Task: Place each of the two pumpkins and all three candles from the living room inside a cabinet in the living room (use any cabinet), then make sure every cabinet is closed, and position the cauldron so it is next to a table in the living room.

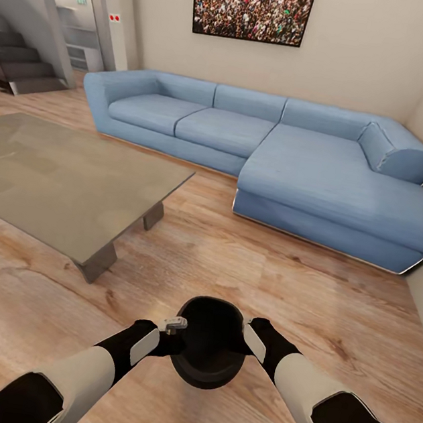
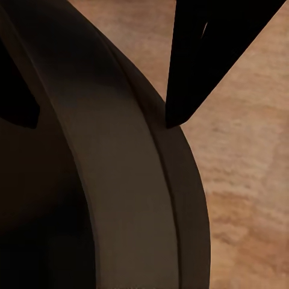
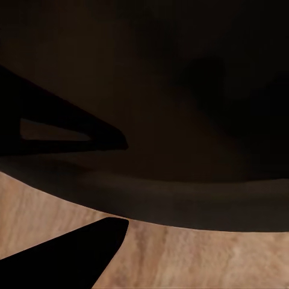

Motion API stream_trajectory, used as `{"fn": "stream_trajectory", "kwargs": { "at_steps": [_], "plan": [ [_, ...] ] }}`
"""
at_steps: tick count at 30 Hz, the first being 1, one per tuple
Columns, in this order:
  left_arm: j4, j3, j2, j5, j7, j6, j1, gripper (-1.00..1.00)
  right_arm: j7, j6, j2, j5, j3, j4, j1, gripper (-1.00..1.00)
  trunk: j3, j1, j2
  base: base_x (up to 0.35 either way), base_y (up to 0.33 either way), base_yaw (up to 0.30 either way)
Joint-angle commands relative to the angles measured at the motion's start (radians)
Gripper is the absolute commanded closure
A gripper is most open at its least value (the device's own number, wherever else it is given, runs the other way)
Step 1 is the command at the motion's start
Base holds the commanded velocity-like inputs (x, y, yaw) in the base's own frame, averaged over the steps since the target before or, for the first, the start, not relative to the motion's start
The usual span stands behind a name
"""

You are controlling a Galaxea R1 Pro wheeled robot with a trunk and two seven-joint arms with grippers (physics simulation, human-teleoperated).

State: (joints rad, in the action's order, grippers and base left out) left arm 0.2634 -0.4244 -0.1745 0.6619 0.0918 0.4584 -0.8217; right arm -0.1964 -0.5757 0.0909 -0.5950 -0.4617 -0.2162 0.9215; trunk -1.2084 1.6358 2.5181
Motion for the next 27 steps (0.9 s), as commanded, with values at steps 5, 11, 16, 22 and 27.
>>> {"fn": "stream_trajectory", "kwargs": {
  "at_steps": [5, 11, 16, 22, 27],
  "plan": [
    [0.004, -0.011, 0.000, 0.022, 0.008, 0.003, -0.001, 1.00, -0.008, -0.003, 0.000, -0.022, -0.015, -0.002, 0.000, 1.00, 0.007, 0.000, 0.000, 0.000, 0.000, 0.000],
    [0.004, -0.011, 0.000, 0.022, 0.009, 0.003, -0.001, 1.00, -0.008, -0.003, 0.000, -0.021, -0.015, -0.002, 0.000, 1.00, 0.016, 0.000, 0.000, 0.000, 0.000, 0.000],
    [0.004, -0.011, 0.000, 0.022, 0.008, 0.003, -0.001, 1.00, -0.008, -0.003, 0.000, -0.021, -0.015, -0.002, -0.011, 1.00, 0.022, 0.000, 0.000, 0.000, 0.000, 0.000],
    [0.004, -0.011, 0.000, 0.022, 0.009, 0.003, -0.001, 1.00, -0.008, -0.003, 0.000, -0.020, -0.017, -0.002, -0.013, 1.00, 0.024, 0.000, 0.000, 0.000, 0.000, 0.000],
    [0.004, -0.011, 0.000, 0.022, 0.008, 0.003, -0.001, 1.00, -0.008, -0.003, 0.000, -0.020, -0.018, -0.002, -0.015, 1.00, 0.032, 0.000, 0.000, 0.000, 0.000, 0.000]
  ]
}}
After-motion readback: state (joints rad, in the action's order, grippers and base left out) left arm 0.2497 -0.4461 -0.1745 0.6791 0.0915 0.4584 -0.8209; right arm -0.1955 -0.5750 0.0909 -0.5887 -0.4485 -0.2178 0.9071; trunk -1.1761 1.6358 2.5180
